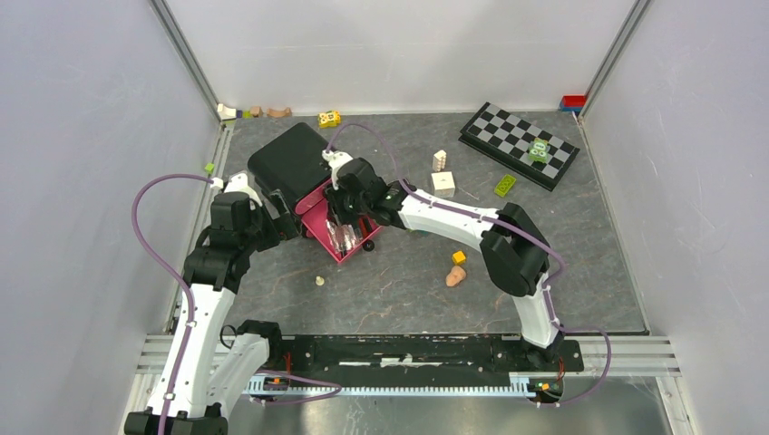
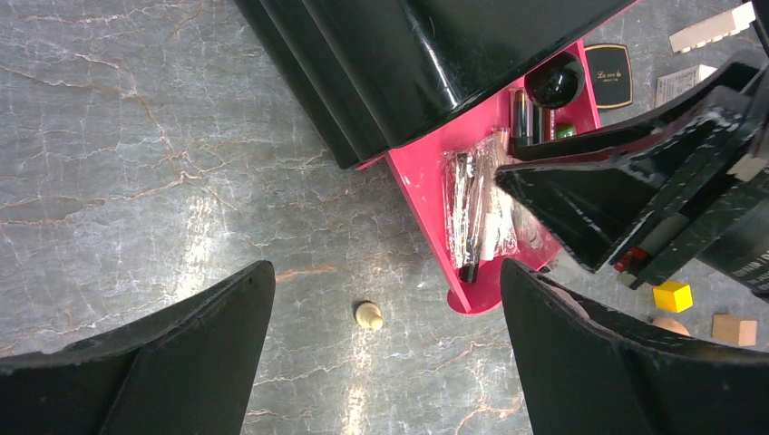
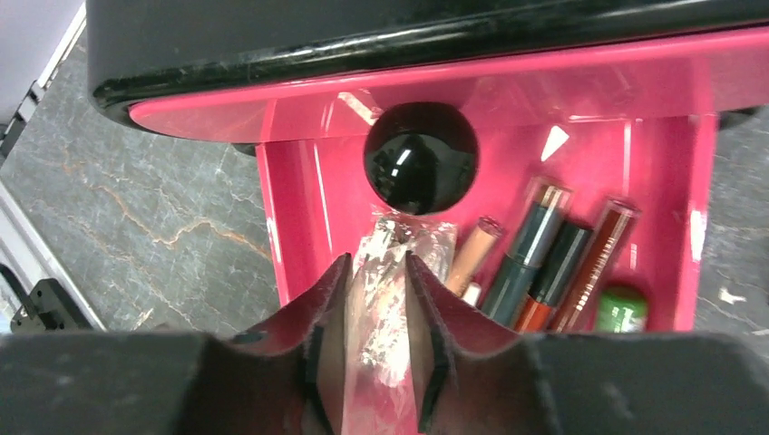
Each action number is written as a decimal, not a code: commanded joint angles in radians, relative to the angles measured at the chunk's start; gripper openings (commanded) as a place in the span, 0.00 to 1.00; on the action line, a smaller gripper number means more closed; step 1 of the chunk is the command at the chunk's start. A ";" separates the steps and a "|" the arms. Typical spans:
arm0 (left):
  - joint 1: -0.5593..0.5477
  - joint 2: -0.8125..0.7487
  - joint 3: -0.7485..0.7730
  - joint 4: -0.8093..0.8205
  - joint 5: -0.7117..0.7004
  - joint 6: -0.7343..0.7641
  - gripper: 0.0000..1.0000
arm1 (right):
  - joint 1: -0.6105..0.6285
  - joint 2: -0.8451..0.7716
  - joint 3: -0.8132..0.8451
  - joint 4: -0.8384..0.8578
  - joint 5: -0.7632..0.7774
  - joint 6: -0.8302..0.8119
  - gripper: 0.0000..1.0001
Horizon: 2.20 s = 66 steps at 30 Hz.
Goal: Organize the makeup
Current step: Place the makeup tool in the drawer.
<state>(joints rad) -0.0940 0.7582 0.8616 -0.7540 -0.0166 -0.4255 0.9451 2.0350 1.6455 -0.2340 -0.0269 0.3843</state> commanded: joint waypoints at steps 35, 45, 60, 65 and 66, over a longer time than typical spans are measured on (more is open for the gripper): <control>-0.004 -0.014 0.005 0.022 0.012 0.013 1.00 | -0.005 -0.125 -0.128 0.236 -0.209 0.091 0.81; -0.005 -0.015 0.005 0.023 0.012 0.013 1.00 | -0.095 -0.256 -0.354 0.257 -0.151 0.083 0.82; -0.005 -0.018 0.005 0.022 0.012 0.012 1.00 | -0.122 -0.293 -0.452 0.344 -0.210 0.087 0.61; -0.004 -0.016 0.006 0.022 0.012 0.012 1.00 | -0.123 -0.284 -0.449 0.386 -0.267 0.100 0.27; -0.004 -0.016 0.005 0.023 0.011 0.013 1.00 | -0.123 -0.284 -0.447 0.386 -0.267 0.099 0.24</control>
<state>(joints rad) -0.0940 0.7525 0.8616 -0.7540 -0.0166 -0.4255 0.8181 1.7832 1.1954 0.0837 -0.2520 0.4816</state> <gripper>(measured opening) 0.996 0.294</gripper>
